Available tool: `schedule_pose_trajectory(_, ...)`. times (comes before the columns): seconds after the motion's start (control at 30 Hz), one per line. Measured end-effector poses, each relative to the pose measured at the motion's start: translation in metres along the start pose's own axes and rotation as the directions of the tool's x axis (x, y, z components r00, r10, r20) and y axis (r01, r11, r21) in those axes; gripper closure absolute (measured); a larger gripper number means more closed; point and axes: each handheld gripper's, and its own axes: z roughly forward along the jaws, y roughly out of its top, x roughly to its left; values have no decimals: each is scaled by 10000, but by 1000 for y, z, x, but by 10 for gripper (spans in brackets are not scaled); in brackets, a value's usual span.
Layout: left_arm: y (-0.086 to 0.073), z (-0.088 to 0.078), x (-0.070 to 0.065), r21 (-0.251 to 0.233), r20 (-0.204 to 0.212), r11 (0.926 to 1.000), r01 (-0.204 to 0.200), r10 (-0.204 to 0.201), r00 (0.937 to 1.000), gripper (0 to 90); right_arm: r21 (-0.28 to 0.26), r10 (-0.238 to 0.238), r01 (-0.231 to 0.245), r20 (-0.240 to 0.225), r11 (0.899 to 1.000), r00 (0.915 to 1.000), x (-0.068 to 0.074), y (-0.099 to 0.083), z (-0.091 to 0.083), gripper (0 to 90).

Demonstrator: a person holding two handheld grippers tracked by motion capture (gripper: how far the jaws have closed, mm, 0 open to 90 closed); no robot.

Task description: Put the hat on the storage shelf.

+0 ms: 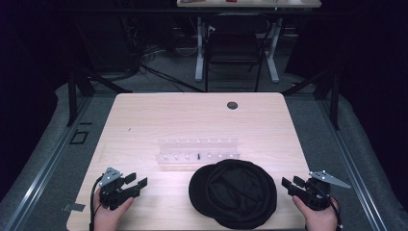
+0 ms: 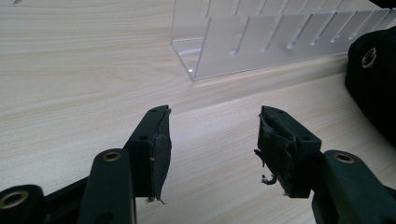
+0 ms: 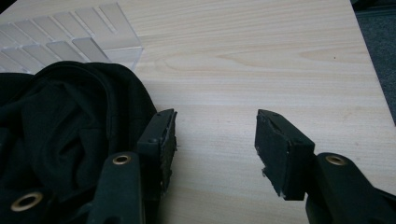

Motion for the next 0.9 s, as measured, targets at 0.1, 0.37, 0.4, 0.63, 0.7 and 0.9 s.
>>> schedule_pose_trajectory(0.1,0,0,0,20,21,10000,17,-17,10000,438,143,-48,48,1,9999,10000,2,0,1,488)
schedule_pose_trajectory(0.37,0,1,-2,60,100,9999,-103,103,9999,438,678,-3,11,-111,9977,9999,5,9,2,518)
schedule_pose_trajectory(0.4,0,1,-2,58,107,9999,-93,92,9999,438,678,122,-102,-284,9976,9995,5,12,2,531)
schedule_pose_trajectory(0.63,-1,2,-5,194,160,9995,-252,249,9996,437,1794,299,-157,-769,9837,9966,5,36,-2,549)
schedule_pose_trajectory(0.7,-1,3,-6,187,191,9994,-276,273,9994,438,1938,355,-185,-845,9809,9958,4,38,-2,553)
schedule_pose_trajectory(0.9,-1,4,-8,276,209,9991,-330,324,9993,438,2720,560,-225,-1162,9620,9916,5,49,-2,581)
